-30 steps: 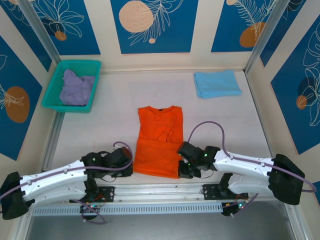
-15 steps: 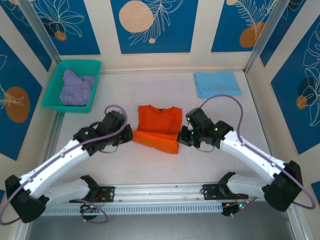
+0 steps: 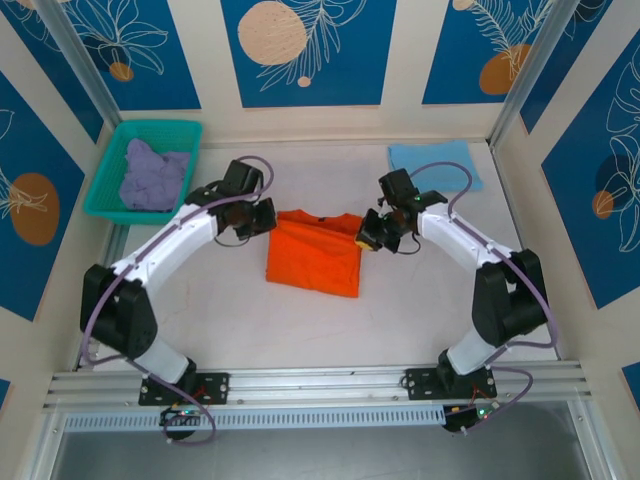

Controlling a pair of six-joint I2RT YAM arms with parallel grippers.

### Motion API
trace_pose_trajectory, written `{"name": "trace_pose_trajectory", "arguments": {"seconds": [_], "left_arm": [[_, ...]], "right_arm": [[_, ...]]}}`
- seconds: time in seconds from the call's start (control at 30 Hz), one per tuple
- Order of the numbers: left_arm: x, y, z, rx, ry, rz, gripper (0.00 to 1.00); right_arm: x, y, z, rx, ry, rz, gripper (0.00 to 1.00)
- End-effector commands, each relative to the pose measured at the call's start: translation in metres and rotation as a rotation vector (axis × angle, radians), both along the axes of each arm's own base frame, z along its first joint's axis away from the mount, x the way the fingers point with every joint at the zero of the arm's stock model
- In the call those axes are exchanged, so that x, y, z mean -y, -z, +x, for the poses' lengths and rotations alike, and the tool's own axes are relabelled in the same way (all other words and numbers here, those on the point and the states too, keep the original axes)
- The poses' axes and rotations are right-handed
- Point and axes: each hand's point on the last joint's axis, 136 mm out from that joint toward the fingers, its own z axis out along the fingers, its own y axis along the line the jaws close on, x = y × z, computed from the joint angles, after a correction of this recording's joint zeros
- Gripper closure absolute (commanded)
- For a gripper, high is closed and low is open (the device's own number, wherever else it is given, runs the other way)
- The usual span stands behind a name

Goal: Fold and stack the t-shirts

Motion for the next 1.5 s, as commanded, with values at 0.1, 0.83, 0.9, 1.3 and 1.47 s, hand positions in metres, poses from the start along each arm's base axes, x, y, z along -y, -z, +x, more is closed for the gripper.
{"name": "trace_pose_trajectory", "arguments": {"seconds": [0.1,0.83,0.9,1.3,1.47], "left_arm": [[0.004,0.011,0.053,-0.027,0.004,-0.038,1.0],[-0.049,0.004,0.162,0.015,-0.239,0.001,0.47],[-0.038,-0.005,0.142,0.055,-0.224,-0.022,0.47],[0.079,0.071,0.052,0.003,0.07,-0.076,0.64],[0.072,0.128,0.024,-0.094,0.081,-0.02,0.68]], "right_arm": [[0.001,-0.004,0.039,-0.031,0.007,0.086,1.0],[0.049,-0.001,0.172,-0.025,0.212,0.108,0.23],[0.042,-0.006,0.153,0.004,0.189,0.109,0.29],[-0.051,0.058,0.043,-0.08,-0.021,0.189,0.76],[-0.049,0.102,0.014,-0.161,-0.022,0.136,0.79]]}}
